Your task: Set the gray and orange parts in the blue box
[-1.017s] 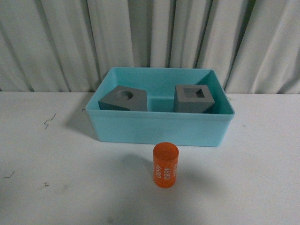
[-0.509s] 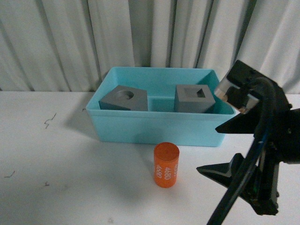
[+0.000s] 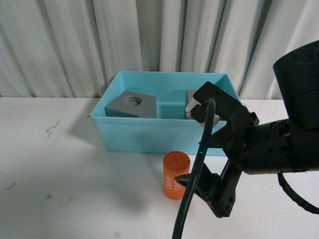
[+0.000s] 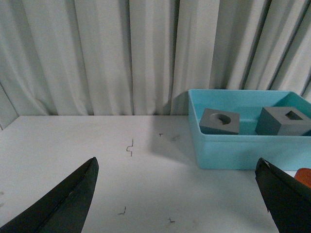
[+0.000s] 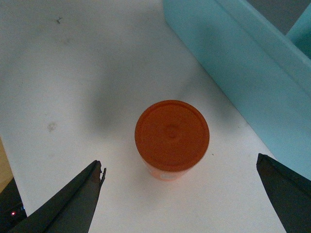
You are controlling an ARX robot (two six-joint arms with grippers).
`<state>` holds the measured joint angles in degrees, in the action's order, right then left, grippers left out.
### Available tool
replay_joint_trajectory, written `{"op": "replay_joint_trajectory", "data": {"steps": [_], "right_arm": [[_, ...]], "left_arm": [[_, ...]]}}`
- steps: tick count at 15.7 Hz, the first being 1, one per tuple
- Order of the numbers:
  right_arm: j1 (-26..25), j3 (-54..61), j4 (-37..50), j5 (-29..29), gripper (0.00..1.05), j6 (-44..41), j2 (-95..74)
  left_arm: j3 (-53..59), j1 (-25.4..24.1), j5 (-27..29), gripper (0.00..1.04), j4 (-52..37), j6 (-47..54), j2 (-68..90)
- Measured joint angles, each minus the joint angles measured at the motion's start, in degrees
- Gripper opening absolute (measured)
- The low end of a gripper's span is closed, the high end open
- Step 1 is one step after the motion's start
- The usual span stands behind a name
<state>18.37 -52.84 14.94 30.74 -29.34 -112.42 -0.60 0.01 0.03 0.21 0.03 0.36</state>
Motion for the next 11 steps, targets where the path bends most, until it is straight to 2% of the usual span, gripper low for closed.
{"op": "replay_joint_trajectory", "data": {"steps": [8, 9, 11], "right_arm": [[3.41, -4.76, 1.51, -2.75, 0.98, 4.42, -6.6], [4.57, -5.55, 1.42, -3.13, 0.8, 5.01, -7.19], [4.57, -5.68, 1.51, -3.52, 0.58, 5.46, -7.32]], "left_arm": [[0.0, 0.0, 0.0, 0.98, -0.02, 0.0, 0.0], [0.0, 0.0, 0.0, 0.98, 0.0, 0.0, 0.0], [0.0, 0.0, 0.0, 0.98, 0.0, 0.0, 0.0]]}}
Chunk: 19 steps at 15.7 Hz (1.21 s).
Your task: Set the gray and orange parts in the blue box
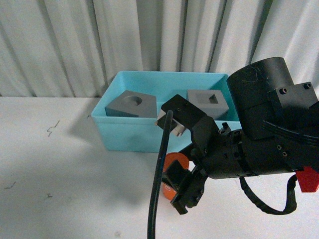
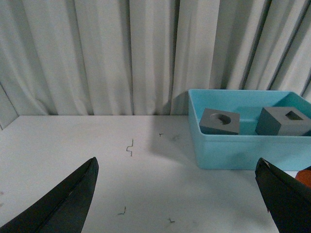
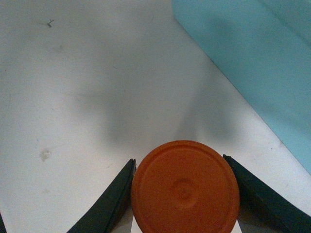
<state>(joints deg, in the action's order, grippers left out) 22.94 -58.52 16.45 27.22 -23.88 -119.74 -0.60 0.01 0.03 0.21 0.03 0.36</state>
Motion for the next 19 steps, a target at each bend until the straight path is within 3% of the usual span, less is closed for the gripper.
{"op": "replay_joint_trajectory", "data": {"steps": [2, 6, 9, 13, 19], "right_arm": [[0.0, 0.02, 0.57, -0.44, 0.48, 0.37, 0.0], [-0.11, 4.28, 6.1, 1.4, 0.48, 6.99, 9.86], [-2.05, 0.31, 15.02, 1.03, 0.48, 15.21, 20.7], [-4.63, -9.9, 14.71, -6.82, 0.48, 22.25, 8.61], [-1.88, -21.77, 10.45, -12.81, 0.48, 25.99, -3.83]], "left_arm": [[0.0, 0.0, 0.0, 0.98, -0.02, 0.0, 0.0], [0.0, 0.0, 0.0, 0.98, -0.02, 0.0, 0.0], [0.0, 0.0, 0.02, 0.98, 0.0, 0.0, 0.0], [0.0, 0.0, 0.07, 0.98, -0.02, 0.0, 0.0], [0.0, 0.0, 0.0, 0.98, -0.02, 0.0, 0.0]]}}
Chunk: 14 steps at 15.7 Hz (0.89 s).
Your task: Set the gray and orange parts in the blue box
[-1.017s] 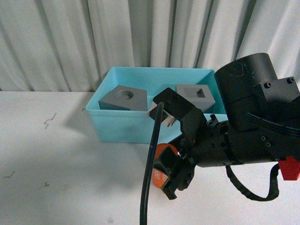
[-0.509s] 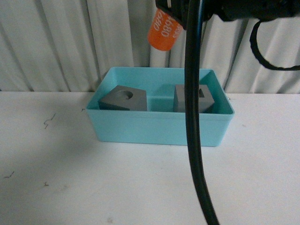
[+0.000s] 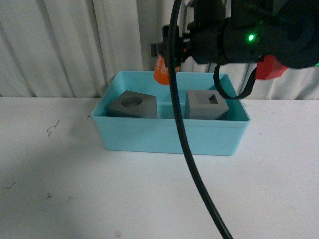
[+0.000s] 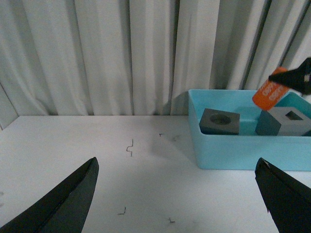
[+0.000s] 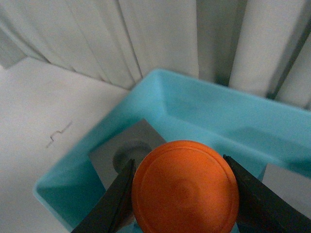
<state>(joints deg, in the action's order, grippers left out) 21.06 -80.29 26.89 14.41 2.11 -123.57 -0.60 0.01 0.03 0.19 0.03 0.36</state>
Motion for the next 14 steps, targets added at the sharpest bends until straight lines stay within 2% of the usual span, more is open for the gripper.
{"op": "replay_joint_trajectory", "data": {"steps": [7, 13, 14], "right_arm": [[0.28, -1.7, -1.99, -5.38, 0.48, 1.46, -7.87], [0.72, -4.83, -4.37, -5.66, 0.48, 1.75, -11.5], [0.72, -4.87, -4.31, -5.6, 0.57, 1.75, -11.67]], "left_arm": [[0.0, 0.0, 0.0, 0.98, 0.02, 0.0, 0.0], [0.0, 0.0, 0.0, 0.98, 0.02, 0.0, 0.0], [0.0, 0.0, 0.0, 0.98, 0.0, 0.0, 0.0]]}}
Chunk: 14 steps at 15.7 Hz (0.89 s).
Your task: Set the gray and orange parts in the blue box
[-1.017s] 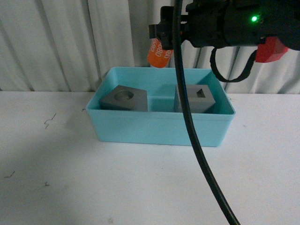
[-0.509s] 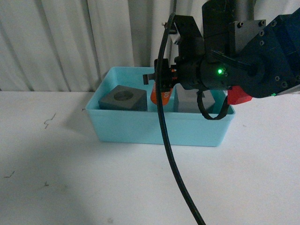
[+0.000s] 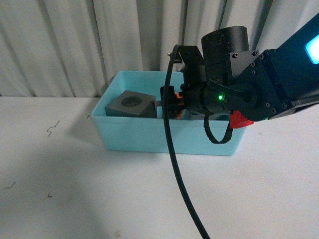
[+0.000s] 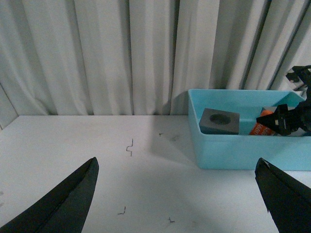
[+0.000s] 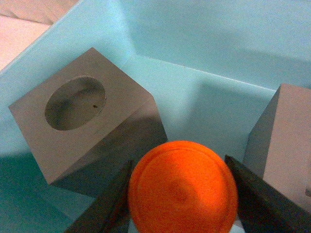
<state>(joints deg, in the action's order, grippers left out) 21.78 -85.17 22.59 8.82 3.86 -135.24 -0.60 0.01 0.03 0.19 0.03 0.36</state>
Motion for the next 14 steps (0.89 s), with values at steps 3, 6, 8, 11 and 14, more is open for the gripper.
{"op": "replay_joint_trajectory", "data": {"steps": [3, 6, 8, 11, 14], "right_arm": [[0.04, -0.11, 0.04, 0.26, 0.79, 0.2, -0.48], [0.02, 0.79, 2.34, 0.31, 1.0, 0.28, 0.11], [-0.02, 3.74, 4.72, 0.17, 0.97, 0.17, 2.67], [-0.7, 10.86, 8.61, -0.35, 0.98, -0.5, 11.67], [-20.55, 62.29, -6.67, -4.76, 0.98, 4.26, 76.74]], "left_arm": [[0.0, 0.0, 0.0, 0.98, 0.0, 0.0, 0.0], [0.0, 0.0, 0.02, 0.98, 0.0, 0.0, 0.0], [0.0, 0.0, 0.0, 0.98, 0.0, 0.0, 0.0], [0.0, 0.0, 0.0, 0.98, 0.0, 0.0, 0.0], [0.0, 0.0, 0.0, 0.98, 0.0, 0.0, 0.0]]}}
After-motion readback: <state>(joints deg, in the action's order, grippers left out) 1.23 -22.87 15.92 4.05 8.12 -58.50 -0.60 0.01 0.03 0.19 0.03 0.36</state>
